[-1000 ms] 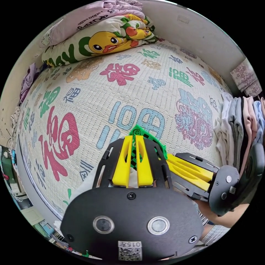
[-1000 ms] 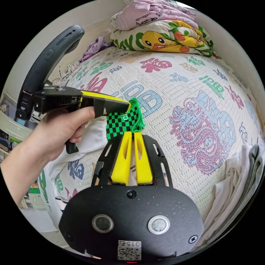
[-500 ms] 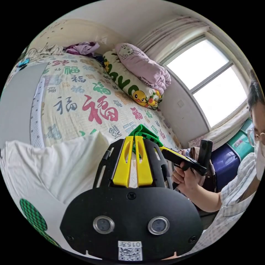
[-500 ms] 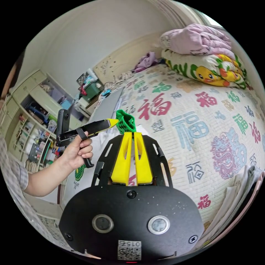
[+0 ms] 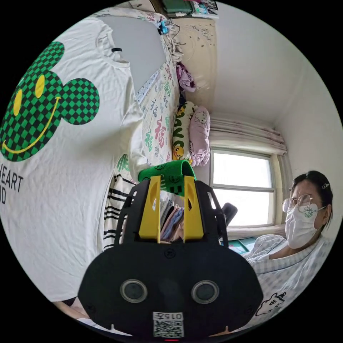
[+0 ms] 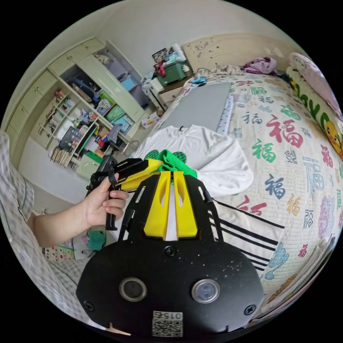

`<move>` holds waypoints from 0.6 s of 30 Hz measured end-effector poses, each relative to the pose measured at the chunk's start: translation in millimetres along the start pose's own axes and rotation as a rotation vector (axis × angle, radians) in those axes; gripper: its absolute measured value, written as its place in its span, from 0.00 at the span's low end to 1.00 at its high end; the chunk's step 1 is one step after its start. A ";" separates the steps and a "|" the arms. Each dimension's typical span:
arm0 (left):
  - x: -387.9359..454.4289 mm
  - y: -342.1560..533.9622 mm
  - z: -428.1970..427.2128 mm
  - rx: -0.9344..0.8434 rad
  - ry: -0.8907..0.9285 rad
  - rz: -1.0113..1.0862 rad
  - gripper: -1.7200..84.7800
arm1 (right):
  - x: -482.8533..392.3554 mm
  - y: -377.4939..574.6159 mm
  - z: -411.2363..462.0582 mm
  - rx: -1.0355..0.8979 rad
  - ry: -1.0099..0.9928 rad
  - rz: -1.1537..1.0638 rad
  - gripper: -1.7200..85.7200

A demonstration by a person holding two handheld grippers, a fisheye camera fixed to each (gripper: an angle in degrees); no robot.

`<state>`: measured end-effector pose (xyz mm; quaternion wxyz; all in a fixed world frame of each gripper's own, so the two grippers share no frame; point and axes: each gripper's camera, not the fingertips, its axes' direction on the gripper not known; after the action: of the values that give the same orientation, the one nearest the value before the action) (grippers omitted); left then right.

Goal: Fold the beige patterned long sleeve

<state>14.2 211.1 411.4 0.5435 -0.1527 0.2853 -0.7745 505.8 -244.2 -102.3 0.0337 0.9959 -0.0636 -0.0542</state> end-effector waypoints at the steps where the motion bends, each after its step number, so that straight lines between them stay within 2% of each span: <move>1: -2.8 2.6 -27.7 0.018 0.029 -0.023 0.13 | -4.3 5.3 8.2 -0.011 -0.003 -0.015 0.02; 7: -18.6 27.2 -179.9 0.095 0.040 -0.044 0.15 | -45.9 72.7 118.5 -0.121 -0.093 -0.078 0.02; 10: -48.9 48.3 -252.9 0.189 -0.029 -0.066 0.16 | -54.2 122.0 207.3 -0.217 -0.036 -0.043 0.02; 12: -79.2 66.5 -276.2 0.252 0.036 -0.166 0.15 | -35.4 166.5 283.4 -0.298 -0.095 0.142 0.02; 13: -94.7 76.7 -286.4 0.278 0.101 -0.200 0.15 | -34.1 176.7 297.4 -0.327 -0.105 0.130 0.02; 15: -109.7 83.2 -302.5 0.222 0.075 -0.245 0.16 | -26.6 213.5 333.6 -0.434 -0.050 0.074 0.02; 18: -119.5 89.7 -330.6 0.211 0.105 -0.286 0.16 | -5.1 240.7 356.3 -0.465 -0.047 0.092 0.02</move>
<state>-55.5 391.3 104.3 0.4252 -0.0934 0.2058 -0.8764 431.2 -503.1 -437.4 0.2632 0.9559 -0.0953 -0.0887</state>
